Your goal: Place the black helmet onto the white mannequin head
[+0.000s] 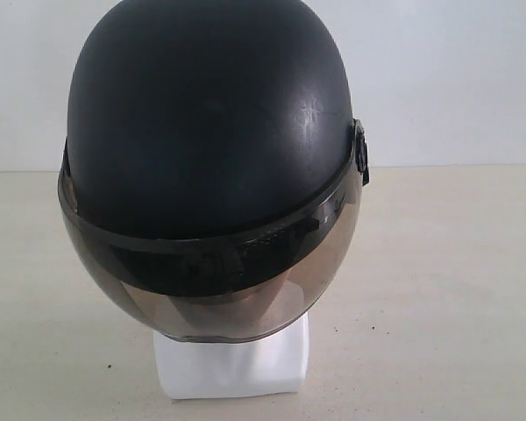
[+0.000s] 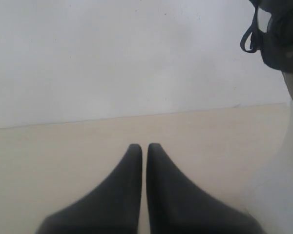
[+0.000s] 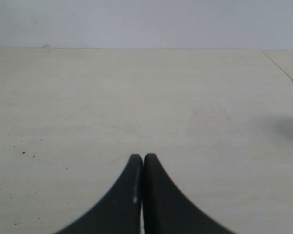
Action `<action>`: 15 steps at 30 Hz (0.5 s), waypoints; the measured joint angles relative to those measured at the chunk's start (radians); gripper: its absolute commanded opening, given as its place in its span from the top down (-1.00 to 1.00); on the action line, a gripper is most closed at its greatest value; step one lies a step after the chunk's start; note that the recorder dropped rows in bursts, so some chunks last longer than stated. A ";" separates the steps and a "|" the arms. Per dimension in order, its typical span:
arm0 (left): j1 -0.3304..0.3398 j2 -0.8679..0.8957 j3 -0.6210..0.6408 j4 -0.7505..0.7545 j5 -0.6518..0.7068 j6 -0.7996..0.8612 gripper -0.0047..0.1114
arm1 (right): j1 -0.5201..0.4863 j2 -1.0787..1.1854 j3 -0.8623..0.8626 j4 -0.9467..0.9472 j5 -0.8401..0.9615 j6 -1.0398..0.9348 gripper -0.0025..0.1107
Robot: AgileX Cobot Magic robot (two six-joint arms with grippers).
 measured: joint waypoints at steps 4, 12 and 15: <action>0.000 -0.022 0.020 -0.104 0.016 0.069 0.84 | 0.000 0.000 0.000 0.000 0.000 0.000 0.96; 0.000 -0.043 0.022 -0.261 0.163 0.210 0.84 | 0.000 0.000 0.000 0.000 0.000 0.000 0.96; 0.000 -0.043 0.022 -0.267 0.170 0.225 0.84 | 0.000 0.000 0.000 0.000 0.000 0.000 0.96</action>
